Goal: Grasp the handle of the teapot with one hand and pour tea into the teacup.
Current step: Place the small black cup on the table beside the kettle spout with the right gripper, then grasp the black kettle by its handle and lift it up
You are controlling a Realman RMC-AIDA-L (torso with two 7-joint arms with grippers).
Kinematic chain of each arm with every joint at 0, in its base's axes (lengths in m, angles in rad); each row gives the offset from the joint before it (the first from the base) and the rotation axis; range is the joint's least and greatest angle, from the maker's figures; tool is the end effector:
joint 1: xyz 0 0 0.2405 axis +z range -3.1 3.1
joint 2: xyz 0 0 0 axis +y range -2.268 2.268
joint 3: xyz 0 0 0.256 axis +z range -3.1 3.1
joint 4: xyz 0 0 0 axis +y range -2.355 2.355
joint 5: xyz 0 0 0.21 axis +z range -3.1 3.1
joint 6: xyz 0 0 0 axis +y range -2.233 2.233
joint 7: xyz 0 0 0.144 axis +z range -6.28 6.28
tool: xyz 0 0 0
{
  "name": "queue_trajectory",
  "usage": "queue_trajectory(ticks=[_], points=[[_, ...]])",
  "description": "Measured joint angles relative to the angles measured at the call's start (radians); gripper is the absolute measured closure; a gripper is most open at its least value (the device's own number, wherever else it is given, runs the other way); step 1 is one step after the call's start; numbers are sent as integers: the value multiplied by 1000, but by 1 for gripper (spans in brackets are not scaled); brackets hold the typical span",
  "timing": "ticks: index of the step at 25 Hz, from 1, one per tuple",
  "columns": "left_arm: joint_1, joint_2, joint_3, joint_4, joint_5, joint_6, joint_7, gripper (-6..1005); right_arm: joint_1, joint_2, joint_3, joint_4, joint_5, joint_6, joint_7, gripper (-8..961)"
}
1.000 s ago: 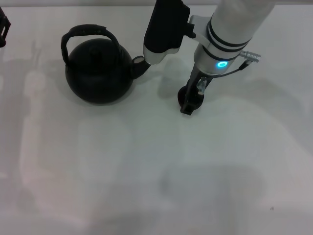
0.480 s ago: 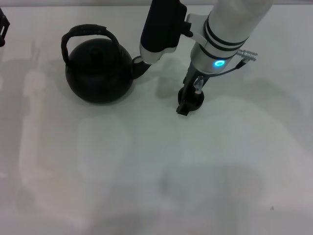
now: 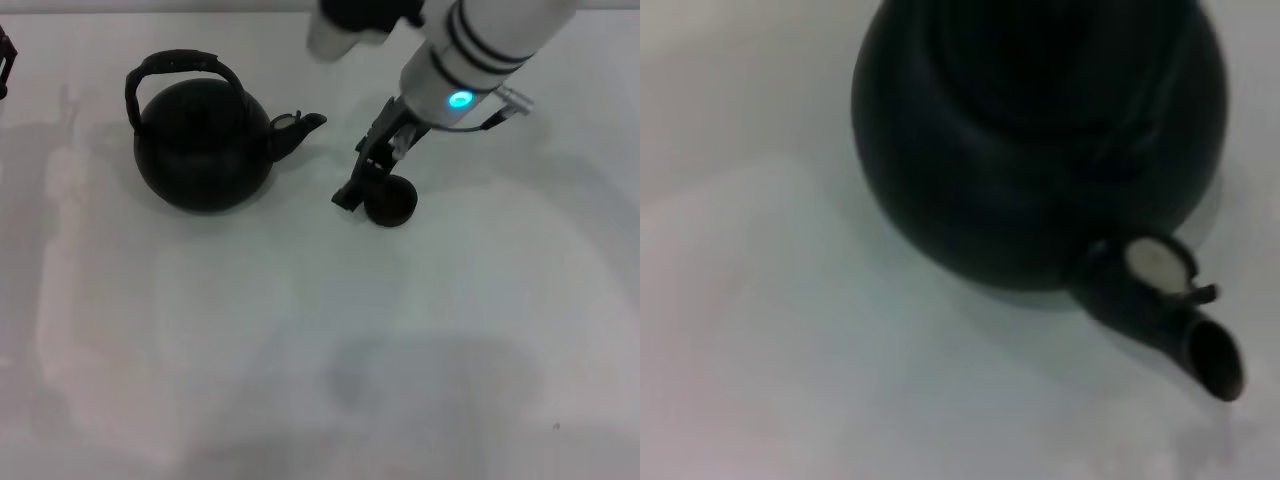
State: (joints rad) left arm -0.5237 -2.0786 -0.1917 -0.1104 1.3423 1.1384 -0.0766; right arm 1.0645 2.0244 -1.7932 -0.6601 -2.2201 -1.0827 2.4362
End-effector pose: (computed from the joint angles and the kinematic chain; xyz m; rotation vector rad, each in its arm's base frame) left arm -0.3470 0.3448 0.0047 -1.3923 -0.6391 -0.6100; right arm 0.1278 0.4045 -0.0989 -2.7941 0.5366 -0.5667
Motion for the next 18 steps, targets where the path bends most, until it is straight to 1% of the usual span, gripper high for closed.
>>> queue_trajectory(ticks=[5, 7, 9, 11, 14, 17, 18], points=[[0, 0, 0, 0, 0, 0, 0, 173, -65, -3, 213, 0, 8, -29, -79, 114], [0, 0, -1, 0, 0, 0, 0, 173, -110, -6, 330, 0, 46, -27, -124, 115], [1, -1, -18, 0, -2, 6, 0, 173, -163, -8, 461, 2, 118, -10, -182, 115], [6, -2, -36, -3, -3, 18, 0, 173, -230, -9, 630, 20, 246, 27, -272, 115], [15, -3, -42, -7, -11, 40, 0, 173, -306, -14, 820, 75, 452, 81, -399, 116], [21, -3, -42, -8, -25, 52, -2, 173, -368, -16, 988, 155, 691, 103, -556, 117], [22, -3, -42, -7, -28, 53, -5, 173, -382, -15, 1019, 174, 749, 106, -608, 117]])
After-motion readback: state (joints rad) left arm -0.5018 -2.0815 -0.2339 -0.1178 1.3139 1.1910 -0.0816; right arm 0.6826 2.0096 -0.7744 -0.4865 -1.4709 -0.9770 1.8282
